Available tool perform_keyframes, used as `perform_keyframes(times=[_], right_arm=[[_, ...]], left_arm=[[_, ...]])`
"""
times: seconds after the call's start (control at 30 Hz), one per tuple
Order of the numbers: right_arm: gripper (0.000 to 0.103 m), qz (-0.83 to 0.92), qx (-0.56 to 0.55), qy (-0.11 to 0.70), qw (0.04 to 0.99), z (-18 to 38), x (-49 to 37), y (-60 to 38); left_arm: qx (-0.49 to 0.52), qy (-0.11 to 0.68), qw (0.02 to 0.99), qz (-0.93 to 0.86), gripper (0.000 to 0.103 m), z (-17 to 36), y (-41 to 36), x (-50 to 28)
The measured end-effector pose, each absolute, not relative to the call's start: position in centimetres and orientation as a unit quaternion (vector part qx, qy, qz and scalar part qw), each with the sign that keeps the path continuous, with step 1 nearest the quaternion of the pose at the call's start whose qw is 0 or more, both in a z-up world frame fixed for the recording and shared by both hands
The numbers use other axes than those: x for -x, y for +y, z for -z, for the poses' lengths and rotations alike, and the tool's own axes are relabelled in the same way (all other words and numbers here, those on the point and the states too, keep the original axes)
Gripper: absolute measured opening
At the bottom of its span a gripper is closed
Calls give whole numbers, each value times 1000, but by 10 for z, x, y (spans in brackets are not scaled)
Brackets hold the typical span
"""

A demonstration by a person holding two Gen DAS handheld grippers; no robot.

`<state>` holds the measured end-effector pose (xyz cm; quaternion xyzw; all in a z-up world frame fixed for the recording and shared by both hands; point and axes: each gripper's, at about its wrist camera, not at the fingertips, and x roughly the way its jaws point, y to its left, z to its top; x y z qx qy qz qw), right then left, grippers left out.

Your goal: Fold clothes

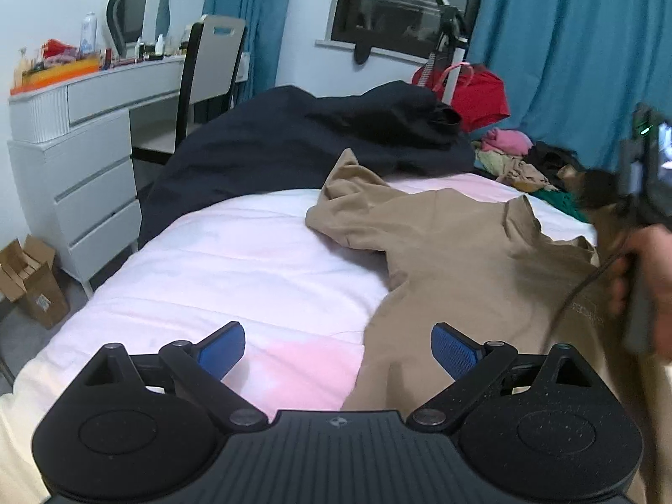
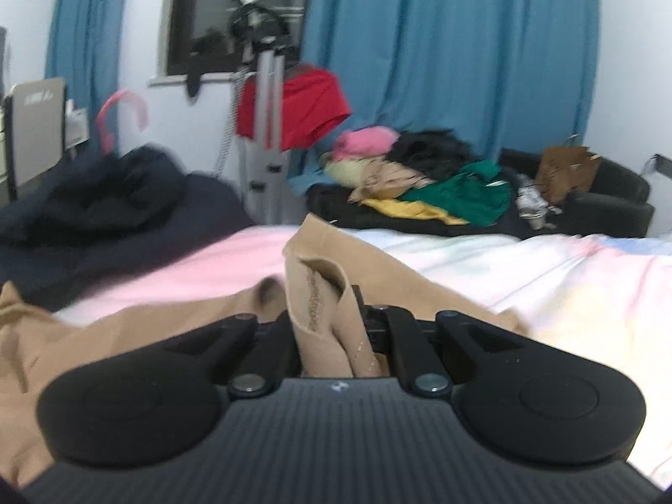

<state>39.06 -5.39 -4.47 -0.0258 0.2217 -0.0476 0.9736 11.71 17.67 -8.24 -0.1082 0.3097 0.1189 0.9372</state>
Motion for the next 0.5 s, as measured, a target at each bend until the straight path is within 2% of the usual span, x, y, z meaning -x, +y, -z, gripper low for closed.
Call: perform_keyframes(times=[0.1,0.13,0.17,0.2,0.23,0.27,0.4,0.5], right_arm=[[10,35,31,252,967,63,-403,-39],[15,30,29,261,965,67,-405,-38],[43,21,23,257,966,66,-403,-38],[83,12,17,253,967,65,-401,-39],[98,3,12,250,968,64,-400,-39],[103,-4,7,247,969,63,-397,-41],[103,-19,-12,247,969,47,-365,-58],[103,-29,-46,243,969,33,-311,-81]], left_arm=[[108,309,938,-114,97,85,179,-121],[108,309,938,-112,97,86,179,-122],[107,309,938,-111,97,87,180,-124],[107,309,939,-109,97,88,180,-125],[109,309,939,-105,97,89,178,-127],[107,309,939,-102,97,89,176,-129],[106,302,943,-92,97,87,172,-128],[103,296,946,-88,97,83,169,-124]])
